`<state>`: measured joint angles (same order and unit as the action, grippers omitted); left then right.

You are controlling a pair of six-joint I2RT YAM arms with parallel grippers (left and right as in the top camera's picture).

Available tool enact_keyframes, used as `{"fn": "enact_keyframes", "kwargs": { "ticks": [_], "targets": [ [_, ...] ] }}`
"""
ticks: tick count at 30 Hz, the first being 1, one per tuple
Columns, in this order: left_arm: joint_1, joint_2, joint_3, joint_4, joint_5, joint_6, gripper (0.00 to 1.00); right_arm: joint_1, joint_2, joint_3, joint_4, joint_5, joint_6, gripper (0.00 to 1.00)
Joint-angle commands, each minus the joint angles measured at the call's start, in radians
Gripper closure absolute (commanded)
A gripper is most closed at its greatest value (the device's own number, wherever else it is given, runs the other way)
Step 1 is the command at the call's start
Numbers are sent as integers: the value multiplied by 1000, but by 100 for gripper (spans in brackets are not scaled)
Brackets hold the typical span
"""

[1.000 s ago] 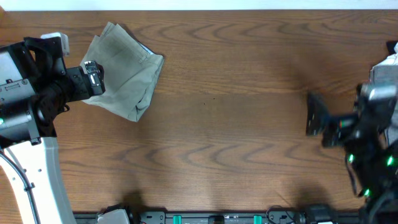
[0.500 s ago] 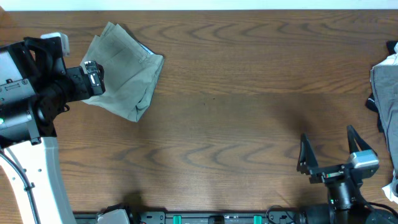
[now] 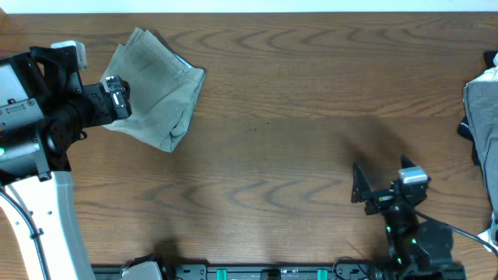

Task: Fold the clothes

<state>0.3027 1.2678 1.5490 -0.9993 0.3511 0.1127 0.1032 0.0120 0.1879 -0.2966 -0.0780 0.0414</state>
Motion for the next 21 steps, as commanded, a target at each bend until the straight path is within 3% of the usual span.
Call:
{"fn": "enact_keyframes", "kwargs": {
  "ticks": [1, 6, 21],
  "targets": [
    [-1, 0, 7, -3, -9, 18, 2, 1, -6, -66, 50, -8, 28, 1],
    [-1, 0, 7, -4, -9, 18, 2, 1, -5, -164, 190, -8, 69, 1],
    [-1, 0, 7, -3, -9, 18, 2, 1, -5, -164, 192, -8, 69, 1]
  ]
}}
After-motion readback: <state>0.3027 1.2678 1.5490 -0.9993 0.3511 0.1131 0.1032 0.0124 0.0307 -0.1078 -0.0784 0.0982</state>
